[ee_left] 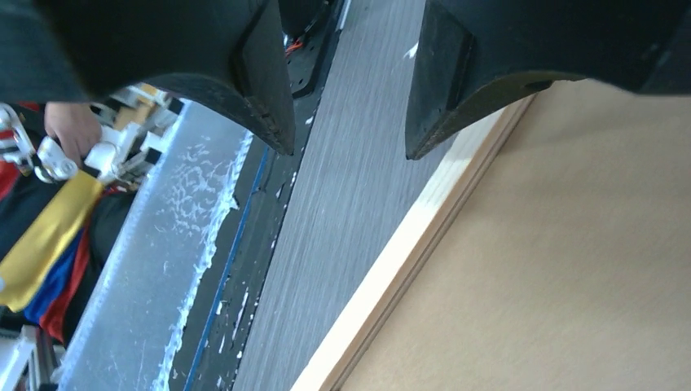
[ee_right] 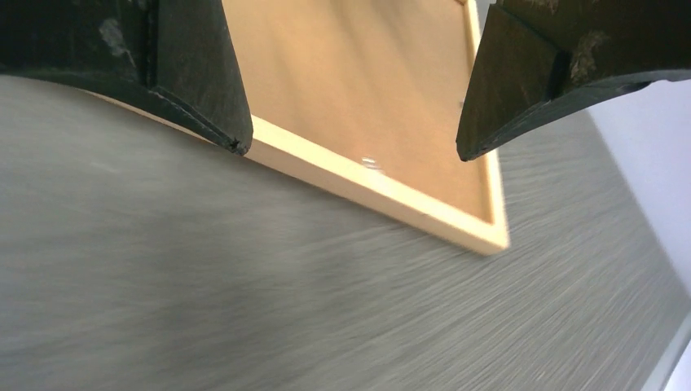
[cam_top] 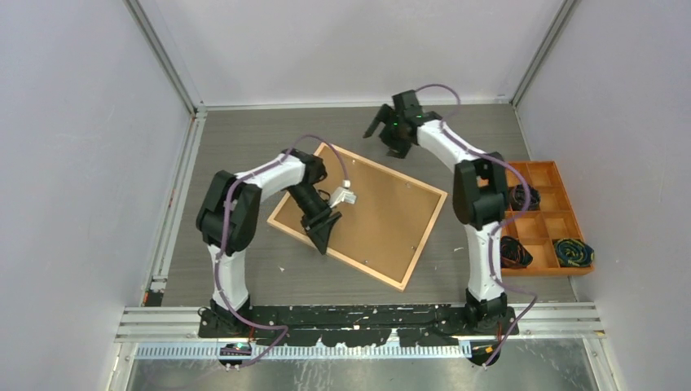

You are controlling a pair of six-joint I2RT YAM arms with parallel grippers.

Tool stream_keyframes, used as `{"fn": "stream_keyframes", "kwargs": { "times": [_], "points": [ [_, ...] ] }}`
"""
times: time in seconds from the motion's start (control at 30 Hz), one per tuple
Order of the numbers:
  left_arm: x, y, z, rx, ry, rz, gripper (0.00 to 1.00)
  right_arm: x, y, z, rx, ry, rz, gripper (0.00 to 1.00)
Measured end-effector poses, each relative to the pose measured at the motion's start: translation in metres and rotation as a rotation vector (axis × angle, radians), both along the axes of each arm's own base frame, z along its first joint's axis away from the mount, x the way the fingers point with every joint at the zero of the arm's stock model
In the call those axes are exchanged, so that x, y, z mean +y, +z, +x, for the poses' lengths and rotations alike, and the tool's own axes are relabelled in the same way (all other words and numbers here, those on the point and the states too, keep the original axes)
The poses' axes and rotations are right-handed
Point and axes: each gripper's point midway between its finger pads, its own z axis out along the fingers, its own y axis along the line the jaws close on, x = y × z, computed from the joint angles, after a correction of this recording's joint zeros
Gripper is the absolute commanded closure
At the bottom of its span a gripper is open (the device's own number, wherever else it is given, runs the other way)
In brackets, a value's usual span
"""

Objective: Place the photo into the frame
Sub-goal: Adjust the photo frame at the center of the board.

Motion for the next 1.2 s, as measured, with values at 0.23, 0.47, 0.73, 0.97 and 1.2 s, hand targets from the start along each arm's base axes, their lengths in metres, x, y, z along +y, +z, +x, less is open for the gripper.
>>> {"fn": "stream_keyframes", "kwargs": {
  "times": [0.23, 0.47, 0.73, 0.97, 1.2],
  "points": [
    [0.048, 0.051, 0.086, -0.209, 0.220, -0.083, 0.50, -0.115, 0.056, -0.052, -0.070, -0.234, -0.149, 0.00],
    [0.146, 0.059, 0.224, -0.402, 0.637, -0.002, 0.64, -0.135, 0.052, -0.149, -0.029, -0.242, -0.177, 0.00],
    [0.161, -0.009, 0.228, -0.186, 0.770, 0.042, 0.71, -0.166, 0.000, -0.233, 0.152, -0.283, -0.197, 0.00],
    [0.140, -0.020, 0.205, -0.069, 0.751, -0.011, 0.81, -0.155, -0.025, -0.248, 0.205, -0.272, -0.109, 0.00],
    [0.138, -0.030, 0.187, 0.000, 0.759, -0.047, 0.87, -0.151, -0.048, -0.228, 0.215, -0.272, -0.081, 0.00]
  ]
}}
